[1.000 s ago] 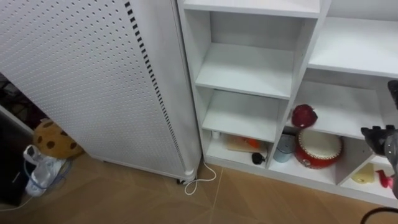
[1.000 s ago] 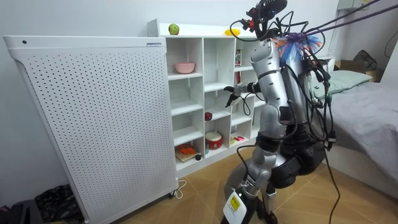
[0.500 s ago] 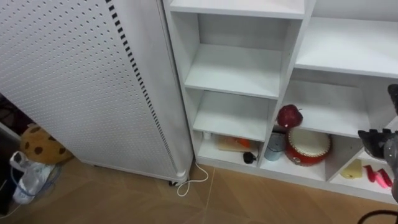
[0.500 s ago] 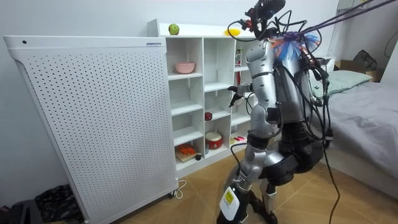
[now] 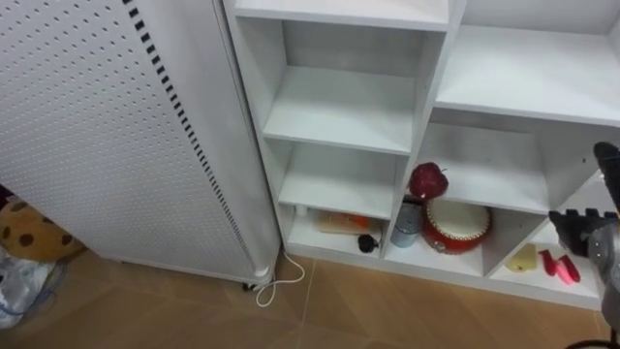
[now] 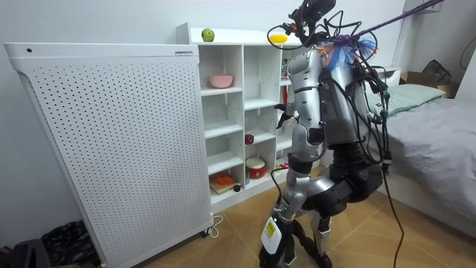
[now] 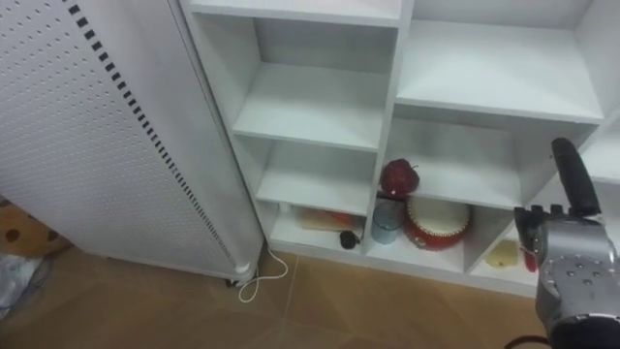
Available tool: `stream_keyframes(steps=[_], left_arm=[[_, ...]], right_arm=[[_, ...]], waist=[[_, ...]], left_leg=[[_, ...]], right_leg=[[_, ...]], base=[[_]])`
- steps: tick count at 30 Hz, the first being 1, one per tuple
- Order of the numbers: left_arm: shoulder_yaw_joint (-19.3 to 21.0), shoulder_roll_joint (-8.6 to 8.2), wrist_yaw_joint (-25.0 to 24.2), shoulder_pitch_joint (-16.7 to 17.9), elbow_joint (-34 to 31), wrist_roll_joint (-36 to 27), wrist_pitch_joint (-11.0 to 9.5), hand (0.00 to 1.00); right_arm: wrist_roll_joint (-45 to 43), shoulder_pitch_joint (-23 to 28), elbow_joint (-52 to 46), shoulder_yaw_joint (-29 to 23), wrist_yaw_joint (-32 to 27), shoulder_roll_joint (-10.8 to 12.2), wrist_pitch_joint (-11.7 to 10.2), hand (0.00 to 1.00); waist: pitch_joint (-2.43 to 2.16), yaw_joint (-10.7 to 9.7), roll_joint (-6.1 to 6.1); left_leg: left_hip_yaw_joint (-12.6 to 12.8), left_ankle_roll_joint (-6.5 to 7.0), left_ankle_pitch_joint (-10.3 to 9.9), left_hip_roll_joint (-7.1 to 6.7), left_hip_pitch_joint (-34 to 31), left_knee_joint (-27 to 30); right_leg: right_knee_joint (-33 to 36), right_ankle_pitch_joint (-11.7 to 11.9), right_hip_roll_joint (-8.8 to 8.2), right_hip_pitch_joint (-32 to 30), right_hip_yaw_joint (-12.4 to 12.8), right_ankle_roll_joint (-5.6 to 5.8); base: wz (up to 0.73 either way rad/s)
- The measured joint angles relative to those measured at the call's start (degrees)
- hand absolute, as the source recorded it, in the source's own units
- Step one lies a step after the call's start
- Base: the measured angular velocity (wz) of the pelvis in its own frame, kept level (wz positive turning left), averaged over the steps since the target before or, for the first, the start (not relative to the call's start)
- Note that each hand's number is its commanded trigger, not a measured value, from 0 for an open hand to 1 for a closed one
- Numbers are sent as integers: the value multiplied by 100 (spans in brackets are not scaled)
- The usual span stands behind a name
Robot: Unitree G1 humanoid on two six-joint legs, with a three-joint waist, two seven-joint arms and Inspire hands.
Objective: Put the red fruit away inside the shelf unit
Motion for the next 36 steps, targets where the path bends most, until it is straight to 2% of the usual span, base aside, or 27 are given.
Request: stream_keyframes(steps=[4, 7, 11, 14, 17, 19, 20, 22, 23, 24, 27, 29, 31, 33, 35, 36], left_arm=[[10, 0, -131, -54, 44, 0, 17, 0], [7, 4, -277, -64, 117, 0, 30, 0], [18, 31, -511, -308, 378, -60, 95, 0], [197, 118, -617, -516, 552, -116, 67, 0], [288, 286, -608, -578, 577, -238, -113, 0], [470, 328, -573, -484, 578, -223, -296, 0], [588, 368, -542, -312, 578, -223, -413, 0], [773, 419, -411, 97, 520, -168, -540, 0], [958, 439, -274, 451, 356, -115, -558, 0], [1089, 450, -151, 764, 262, -18, -565, 0], [1162, 464, -14, 1236, 80, 338, -595, 0], [1191, 452, 33, 1414, -33, 342, -681, 0], [1350, 424, 89, 1543, -115, 377, -745, 0], [1498, 414, 153, 1787, -389, 572, -762, 0], [1637, 350, 175, 1809, -561, 687, -751, 0], [1635, 320, 197, 1782, -573, 723, -747, 0]], right_arm=[[-52, 271, 154, 24, 458, 40, 154, 0], [-324, 512, 580, 273, 965, 50, 364, 0], [-1050, 968, 994, 583, 1530, 46, 602, 0], [-1516, 1329, 1214, 690, 1959, 46, 731, 0], [-1899, 1768, 1480, 1039, 2398, 47, 748, 0], [-2369, 2239, 1504, 1072, 2527, 69, 793, 0], [-2622, 2557, 1500, 1079, 2571, 117, 796, 0], [-2892, 3106, 1493, 1148, 2622, 173, 782, 0], [-3192, 3459, 1498, 1148, 2591, 259, 783, 0], [-3497, 3741, 1497, 1155, 2537, 352, 784, 0], [-4264, 4248, 1469, 1218, 2528, 548, 778, 0], [-4687, 4537, 1408, 1247, 2567, 641, 743, 0], [-5060, 4829, 1401, 1253, 2567, 796, 667, 0], [-5830, 5163, 1283, 1252, 2626, 983, 666, 0], [-6196, 5390, 1310, 1251, 2647, 1045, 681, 0], [-6344, 5513, 1346, 1278, 2648, 1078, 689, 0]], waist=[[15, 17, -23], [28, 33, -44], [47, 23, -95], [56, -7, -109], [54, -106, -105], [47, -94, -94], [41, -92, -97], [-26, -75, -62], [-114, -71, -64], [-182, -75, -54], [-231, -142, -15], [-240, -175, -12], [-269, -194, -59], [-329, -348, -141], [-340, -407, -166], [-326, -428, -162]], left_leg=[[1, -10, -18, 3, 262, -98], [4, -27, -28, 78, 536, -241], [3, -61, 22, 86, 904, -585], [8, -65, 32, 86, 1153, -734], [-32, -94, 50, 104, 1455, -962], [-74, -114, 63, 129, 1706, -1159], [-89, -124, 73, 128, 1903, -1323], [-96, -123, 80, 144, 2193, -1556], [-88, -111, 90, 141, 2382, -1703], [-79, -103, 104, 118, 2582, -1868], [-39, -66, 210, 43, 3224, -2349], [-38, -65, 246, -3, 3631, -2602], [-33, -69, 259, -23, 4011, -2835], [-38, -71, 259, -44, 4435, -3056], [-46, -71, 259, -59, 4699, -3182], [-28, -71, 259, -73, 4901, -3288]], right_leg=[[-107, -18, 21, 260, -7, 12], [-333, 11, 108, 561, -44, 25], [-675, 104, 165, 910, -55, 26], [-798, 104, 158, 1160, -75, 30], [-1070, 99, 176, 1560, -262, 20], [-1368, 124, 264, 1873, -317, 62], [-1568, 156, 285, 2097, -345, 88], [-1908, 223, 334, 2455, -458, 114], [-2113, 253, 374, 2659, -476, 159], [-2284, 285, 374, 2862, -493, 197], [-2751, 390, 365, 3523, -578, 292], [-3033, 415, 363, 3957, -635, 340], [-3305, 434, 371, 4350, -686, 377], [-3649, 463, 403, 4849, -787, 433], [-3886, 509, 443, 5189, -820, 489], [-4008, 535, 460, 5392, -746, 512]], base=[[-1], [-8], [-3], [2], [15], [14], [0], [0], [0], [3], [15], [17], [11], [18], [16], [0]])
